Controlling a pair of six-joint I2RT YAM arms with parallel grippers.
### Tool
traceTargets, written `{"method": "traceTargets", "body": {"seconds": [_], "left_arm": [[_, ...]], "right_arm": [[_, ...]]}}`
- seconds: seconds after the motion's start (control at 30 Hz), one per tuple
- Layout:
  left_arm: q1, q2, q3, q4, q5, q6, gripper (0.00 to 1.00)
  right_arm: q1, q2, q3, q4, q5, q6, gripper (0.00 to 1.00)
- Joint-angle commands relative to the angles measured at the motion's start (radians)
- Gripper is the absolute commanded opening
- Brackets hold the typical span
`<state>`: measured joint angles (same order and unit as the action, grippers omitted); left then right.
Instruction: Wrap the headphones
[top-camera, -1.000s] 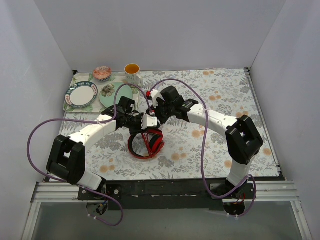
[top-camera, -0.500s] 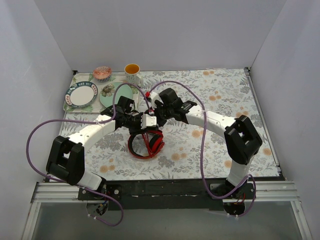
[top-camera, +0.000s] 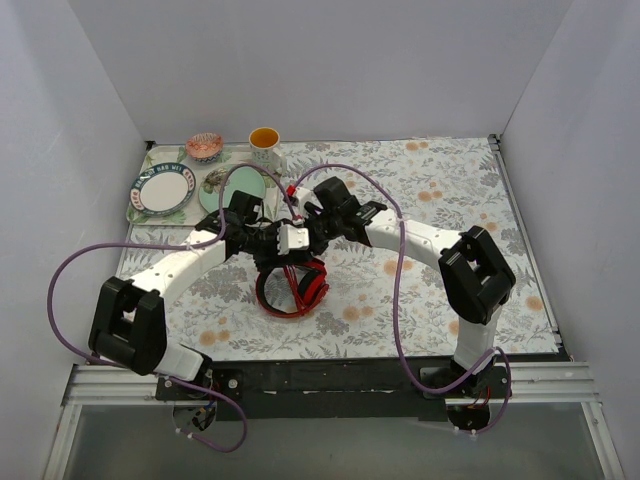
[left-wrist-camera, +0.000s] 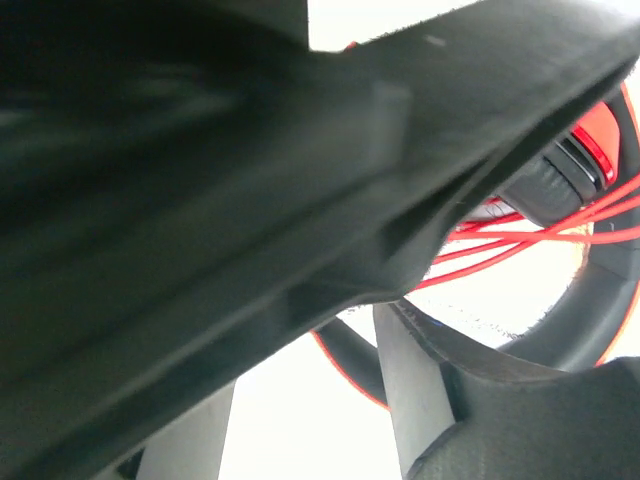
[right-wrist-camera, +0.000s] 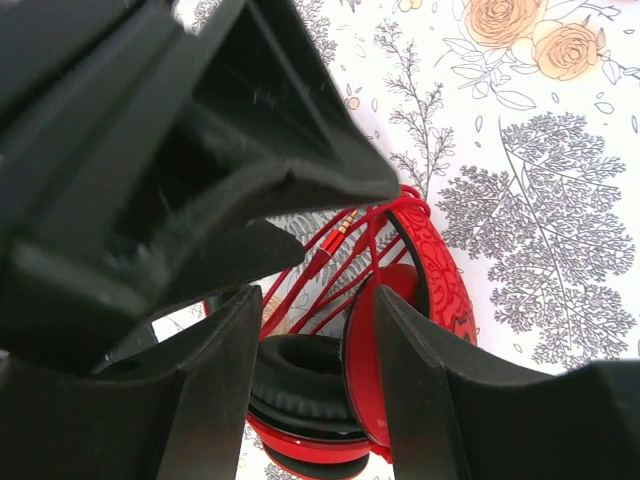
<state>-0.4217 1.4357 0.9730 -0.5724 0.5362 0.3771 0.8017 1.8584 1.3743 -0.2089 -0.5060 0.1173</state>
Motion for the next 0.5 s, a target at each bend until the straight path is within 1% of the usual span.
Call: {"method": "traceTargets", "body": {"seconds": [0.0,0.1,0.3,0.37,0.4,0.47], "left_arm": [[0.008,-0.057,0.033,0.035,0.054,-0.043,0.55],[0.011,-0.058,0.046,0.043,0.073,-0.063,0.57],[0.012,-0.069,0.055,0.065,0.061,-0.075,0.60],[0.024,-0.077,0.061,0.095,0.042,-0.121,0.60],[0.034,-0.089,0.061,0.114,0.038,-0.144,0.62],[0.076,-0.107,0.061,0.176,0.028,-0.248,0.65]], "right_arm": [[0.019,0.010,0.034,-0.003,-0.022,-0.008,0.56],[0.019,0.009,0.034,0.002,-0.020,-0.008,0.56],[0.016,0.005,0.046,0.000,-0.012,-0.010,0.56],[0.010,-0.002,0.048,-0.001,-0.006,-0.013,0.56],[0.008,-0.013,0.046,-0.001,0.001,-0.013,0.56],[-0.005,-0.030,0.045,-0.006,0.014,-0.021,0.56]]}}
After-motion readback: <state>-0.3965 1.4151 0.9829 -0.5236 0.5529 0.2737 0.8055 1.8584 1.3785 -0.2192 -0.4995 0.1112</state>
